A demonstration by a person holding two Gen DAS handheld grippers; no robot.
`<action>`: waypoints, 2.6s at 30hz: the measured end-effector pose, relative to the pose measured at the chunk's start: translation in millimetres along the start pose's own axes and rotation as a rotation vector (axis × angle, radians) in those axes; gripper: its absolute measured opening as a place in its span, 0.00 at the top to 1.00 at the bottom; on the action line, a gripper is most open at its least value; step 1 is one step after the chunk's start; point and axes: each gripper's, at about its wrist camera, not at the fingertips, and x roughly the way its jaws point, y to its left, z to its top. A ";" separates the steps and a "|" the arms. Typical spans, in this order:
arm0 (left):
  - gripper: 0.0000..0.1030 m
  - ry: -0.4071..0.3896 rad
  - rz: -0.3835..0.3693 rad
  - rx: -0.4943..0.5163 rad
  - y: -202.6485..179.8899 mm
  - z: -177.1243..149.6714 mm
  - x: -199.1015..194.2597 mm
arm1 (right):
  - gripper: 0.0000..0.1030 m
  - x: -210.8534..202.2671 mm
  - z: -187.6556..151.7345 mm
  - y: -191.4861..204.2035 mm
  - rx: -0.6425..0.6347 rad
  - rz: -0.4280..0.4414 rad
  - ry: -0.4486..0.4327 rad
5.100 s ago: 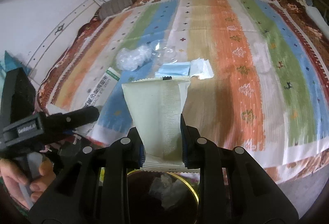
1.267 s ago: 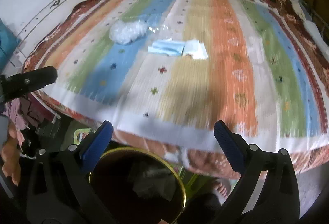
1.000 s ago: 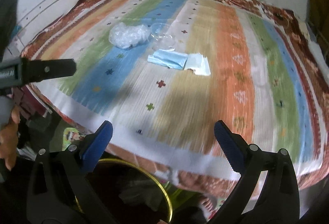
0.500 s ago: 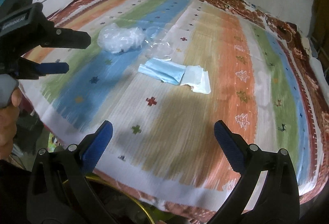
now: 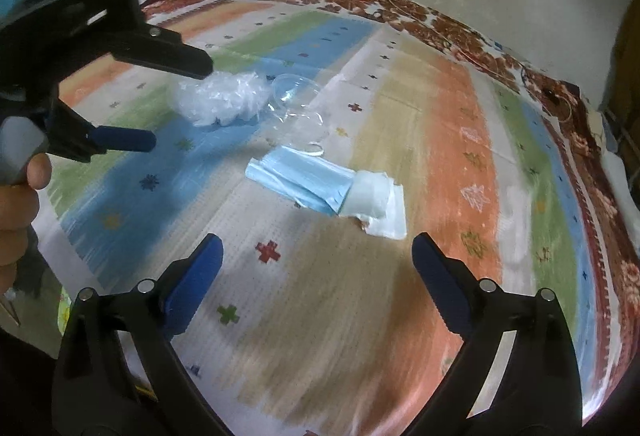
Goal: Collect trash
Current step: 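Move both tools forward toward the clear cup and blue mask, then close the right tool on the blue face mask while the left tool reaches past the plastic bag, then close the left tool on the clear plastic cup rim while the right tool holds the mask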
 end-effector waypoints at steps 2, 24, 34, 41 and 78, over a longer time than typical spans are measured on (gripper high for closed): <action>0.07 -0.003 -0.031 -0.024 -0.1 6.6 0.3 | 0.15 7.8 3.1 -0.1 -0.007 -0.009 0.008; 0.08 0.054 -0.060 -0.124 -2.5 62.2 57.1 | 0.50 79.0 34.3 2.5 -0.155 0.056 -0.004; 0.09 0.095 -0.004 -0.228 26.3 79.9 101.8 | 0.54 91.5 19.8 20.2 -0.291 0.038 0.001; 0.13 0.065 0.008 -0.211 26.5 89.0 105.2 | 0.55 97.4 23.9 8.6 -0.179 0.086 0.034; 0.92 0.055 0.159 0.018 -5.3 77.4 70.7 | 0.94 75.3 48.1 -87.4 0.411 0.265 0.076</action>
